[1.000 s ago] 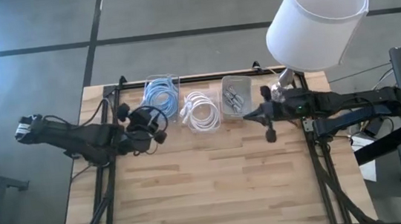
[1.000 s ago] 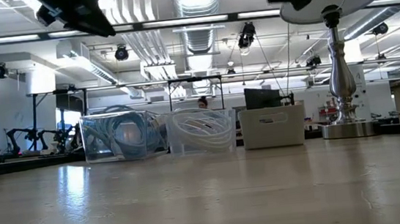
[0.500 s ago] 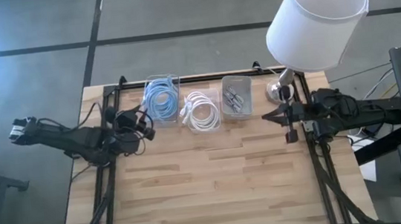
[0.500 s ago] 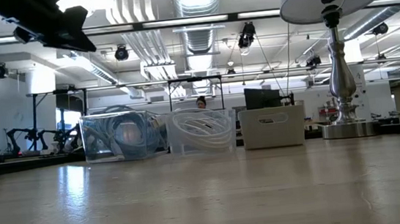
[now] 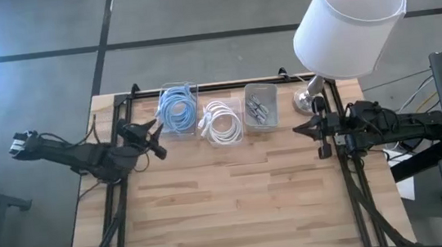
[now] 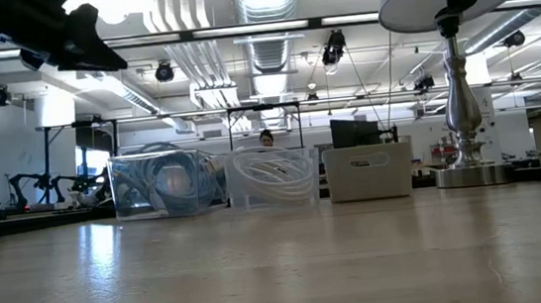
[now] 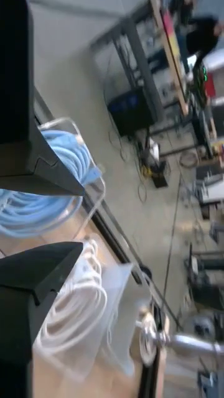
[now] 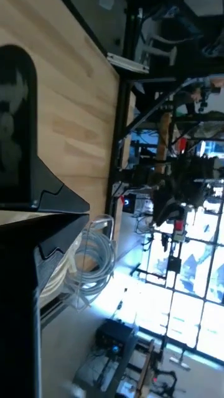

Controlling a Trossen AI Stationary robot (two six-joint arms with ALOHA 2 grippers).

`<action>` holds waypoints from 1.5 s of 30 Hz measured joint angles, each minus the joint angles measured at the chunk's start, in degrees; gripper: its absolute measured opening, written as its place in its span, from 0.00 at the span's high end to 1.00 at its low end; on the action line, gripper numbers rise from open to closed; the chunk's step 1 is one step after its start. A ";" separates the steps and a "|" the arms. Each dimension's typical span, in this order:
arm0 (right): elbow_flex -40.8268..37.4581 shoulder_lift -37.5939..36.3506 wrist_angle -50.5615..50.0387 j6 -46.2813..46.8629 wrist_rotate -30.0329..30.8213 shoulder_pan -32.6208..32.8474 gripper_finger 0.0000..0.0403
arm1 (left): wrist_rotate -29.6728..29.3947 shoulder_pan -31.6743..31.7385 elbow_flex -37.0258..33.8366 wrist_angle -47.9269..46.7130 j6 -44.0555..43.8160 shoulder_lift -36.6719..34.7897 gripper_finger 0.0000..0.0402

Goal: Pick & Place USB Port
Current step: Return to Home Position

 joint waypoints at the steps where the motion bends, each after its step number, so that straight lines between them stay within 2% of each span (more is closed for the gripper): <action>1: -0.12 0.00 0.01 0.19 0.49 0.00 0.98 | 0.78 -0.24 -0.03 0.04 0.94 -0.94 0.67; 7: -1.54 0.02 -0.03 0.19 1.80 0.00 0.98 | 5.62 -1.24 -0.03 0.24 8.23 -6.23 0.67; 14: -1.78 0.04 0.01 0.15 1.87 0.00 0.98 | 20.67 -1.25 -1.88 0.28 15.58 -13.54 0.67; 19: -1.65 0.02 0.18 0.37 1.85 0.00 0.98 | 24.20 -1.25 -5.47 1.36 19.72 -21.46 0.67; 27: -3.18 0.02 0.15 0.12 1.85 0.00 0.98 | 36.39 -1.25 -11.23 1.25 25.45 -36.05 0.67; 33: -3.96 -1.15 0.19 0.13 1.85 -0.02 0.98 | 41.32 -1.25 -11.53 2.76 26.86 -35.20 0.67; 37: -4.43 -2.64 0.24 0.61 1.40 -0.14 0.98 | 46.80 -1.21 -12.97 3.56 26.95 -35.53 0.67; 45: -7.61 -6.03 0.19 0.62 1.26 -0.13 0.98 | 48.64 -1.19 -19.42 12.43 28.41 -36.54 0.67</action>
